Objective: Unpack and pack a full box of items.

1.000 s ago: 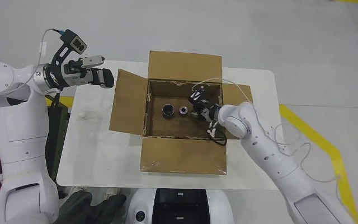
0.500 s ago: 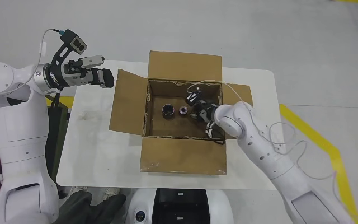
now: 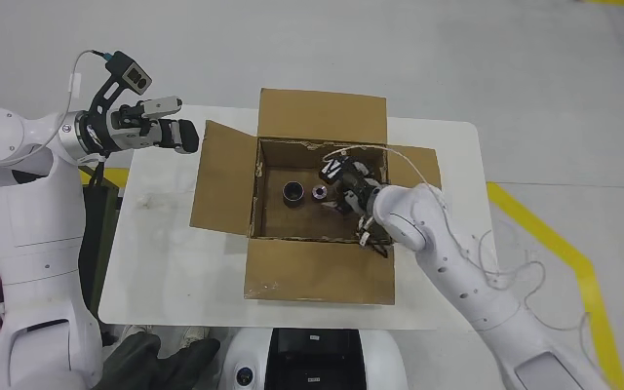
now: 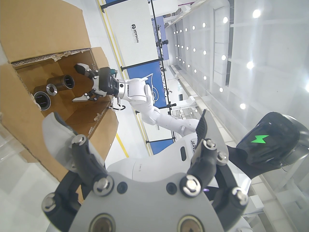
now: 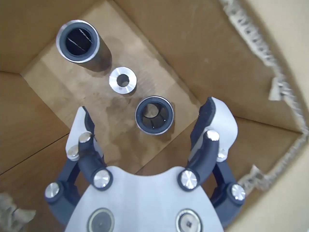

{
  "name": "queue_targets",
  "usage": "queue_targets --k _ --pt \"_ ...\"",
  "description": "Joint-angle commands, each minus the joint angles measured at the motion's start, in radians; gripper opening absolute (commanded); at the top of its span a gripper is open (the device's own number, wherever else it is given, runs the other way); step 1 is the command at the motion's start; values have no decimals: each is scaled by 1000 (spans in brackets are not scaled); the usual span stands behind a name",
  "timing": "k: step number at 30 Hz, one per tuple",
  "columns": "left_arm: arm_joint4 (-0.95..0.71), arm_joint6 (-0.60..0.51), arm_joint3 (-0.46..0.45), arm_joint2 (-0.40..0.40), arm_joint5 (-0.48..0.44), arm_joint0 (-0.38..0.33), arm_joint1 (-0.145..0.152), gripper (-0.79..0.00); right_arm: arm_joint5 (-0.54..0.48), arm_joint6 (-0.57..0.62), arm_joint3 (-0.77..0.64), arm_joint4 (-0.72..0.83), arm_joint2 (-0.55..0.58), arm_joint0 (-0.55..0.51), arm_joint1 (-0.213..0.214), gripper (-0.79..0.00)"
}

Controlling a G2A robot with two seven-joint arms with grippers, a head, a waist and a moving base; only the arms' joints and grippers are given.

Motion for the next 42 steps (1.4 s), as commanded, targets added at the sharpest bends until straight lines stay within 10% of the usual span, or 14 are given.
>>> queue_targets --k 1,22,42 --pt "0 0 0 0 0 0 0 0 -1 2 -67 -14 21 -37 8 0" --pt "0 0 0 0 0 0 0 0 -190 -213 -324 161 221 -268 55 0" --pt "0 0 0 0 0 0 0 0 -467 -352 -310 649 645 -550 117 0"
